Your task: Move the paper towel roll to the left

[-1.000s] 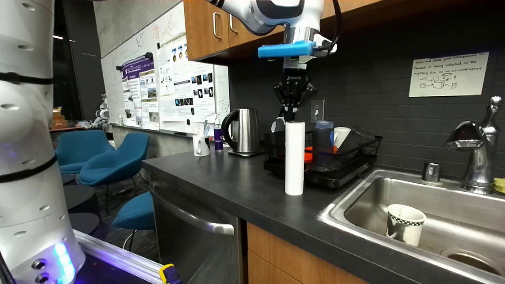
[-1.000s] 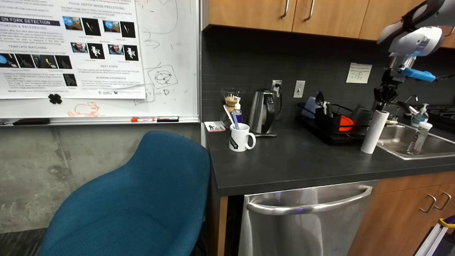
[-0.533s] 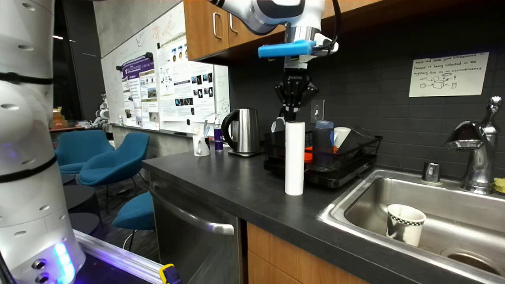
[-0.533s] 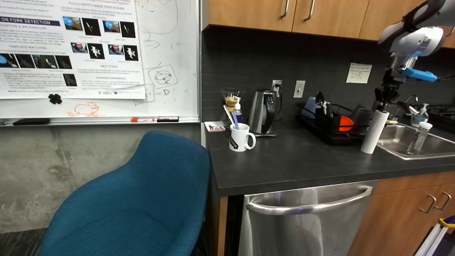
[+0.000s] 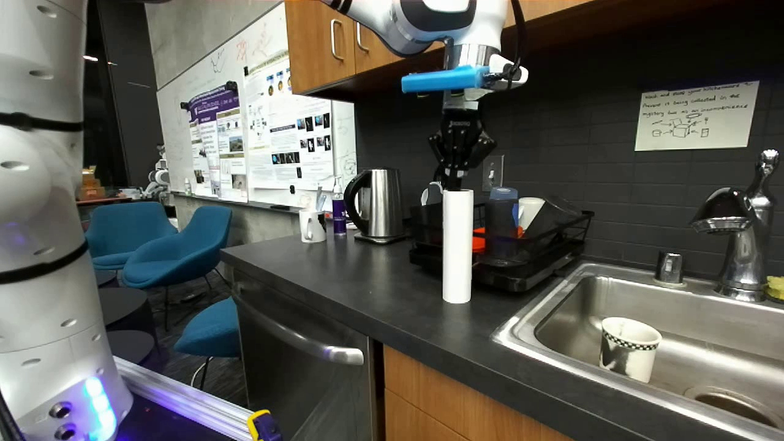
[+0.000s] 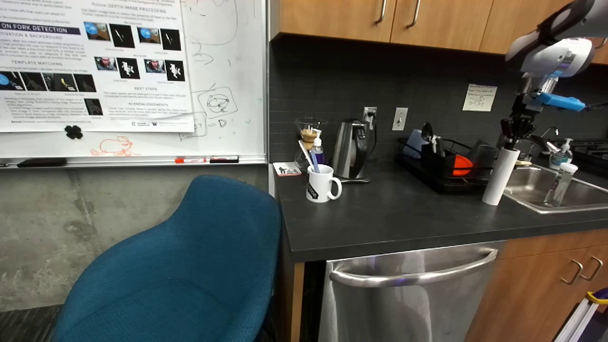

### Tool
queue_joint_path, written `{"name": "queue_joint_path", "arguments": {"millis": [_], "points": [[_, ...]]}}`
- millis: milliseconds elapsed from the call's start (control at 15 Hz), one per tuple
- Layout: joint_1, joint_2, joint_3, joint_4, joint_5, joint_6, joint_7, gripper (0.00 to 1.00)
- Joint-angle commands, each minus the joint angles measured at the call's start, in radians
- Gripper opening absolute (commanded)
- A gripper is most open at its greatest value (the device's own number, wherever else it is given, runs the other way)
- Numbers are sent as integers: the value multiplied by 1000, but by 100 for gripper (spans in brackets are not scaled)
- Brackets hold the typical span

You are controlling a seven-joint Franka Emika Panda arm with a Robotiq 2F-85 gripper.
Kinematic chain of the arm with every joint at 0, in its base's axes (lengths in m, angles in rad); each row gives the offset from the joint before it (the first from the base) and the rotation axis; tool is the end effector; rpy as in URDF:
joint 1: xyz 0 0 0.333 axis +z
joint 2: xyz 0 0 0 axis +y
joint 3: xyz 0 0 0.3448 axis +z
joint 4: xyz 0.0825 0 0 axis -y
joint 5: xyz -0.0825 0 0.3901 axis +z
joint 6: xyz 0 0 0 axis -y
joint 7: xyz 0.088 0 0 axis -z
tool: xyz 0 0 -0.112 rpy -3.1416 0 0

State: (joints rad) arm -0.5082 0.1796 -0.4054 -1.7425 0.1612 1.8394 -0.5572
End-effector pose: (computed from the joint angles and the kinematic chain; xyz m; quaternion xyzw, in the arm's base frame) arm 0.3974 -0.4687 0.4903 -0.9786 0.1989 -0.0032 0.0532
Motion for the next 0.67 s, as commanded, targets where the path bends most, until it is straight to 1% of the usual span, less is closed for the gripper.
{"name": "queue_joint_path", "arguments": {"millis": [0, 600], "points": [[-8, 14, 3, 16, -6, 1, 33, 0], [-6, 20, 1, 3, -21, 22, 102, 0]]}}
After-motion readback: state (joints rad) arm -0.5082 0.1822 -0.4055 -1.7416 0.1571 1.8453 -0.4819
